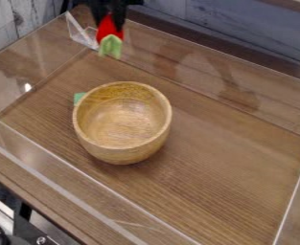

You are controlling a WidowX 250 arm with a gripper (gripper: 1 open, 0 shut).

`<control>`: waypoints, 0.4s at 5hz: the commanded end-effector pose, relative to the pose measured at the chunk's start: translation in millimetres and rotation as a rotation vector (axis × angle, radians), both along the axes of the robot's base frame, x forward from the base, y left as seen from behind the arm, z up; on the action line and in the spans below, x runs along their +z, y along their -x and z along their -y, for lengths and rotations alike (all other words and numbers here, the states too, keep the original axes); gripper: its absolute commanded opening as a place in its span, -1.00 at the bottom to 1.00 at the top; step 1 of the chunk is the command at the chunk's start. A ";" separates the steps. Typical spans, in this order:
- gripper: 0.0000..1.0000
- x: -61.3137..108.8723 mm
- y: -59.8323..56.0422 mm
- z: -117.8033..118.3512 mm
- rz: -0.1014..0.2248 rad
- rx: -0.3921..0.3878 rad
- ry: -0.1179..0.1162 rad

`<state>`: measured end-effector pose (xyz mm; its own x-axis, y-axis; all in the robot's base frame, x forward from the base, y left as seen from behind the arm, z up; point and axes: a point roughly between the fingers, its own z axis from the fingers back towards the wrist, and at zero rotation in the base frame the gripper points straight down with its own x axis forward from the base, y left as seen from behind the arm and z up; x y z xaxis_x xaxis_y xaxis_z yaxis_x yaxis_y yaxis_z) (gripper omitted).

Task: Move the red object to the left side of the table

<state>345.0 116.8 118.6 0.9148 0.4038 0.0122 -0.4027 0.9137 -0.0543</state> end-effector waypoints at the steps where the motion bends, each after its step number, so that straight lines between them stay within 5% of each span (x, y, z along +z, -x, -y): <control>1: -1.00 14.0 -14.6 -1.3 0.046 0.064 -0.016; 2: -1.00 11.8 -17.3 -19.6 0.041 0.141 -0.019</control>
<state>356.7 131.4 106.5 0.8518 0.5238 -0.0127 -0.5238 0.8506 -0.0462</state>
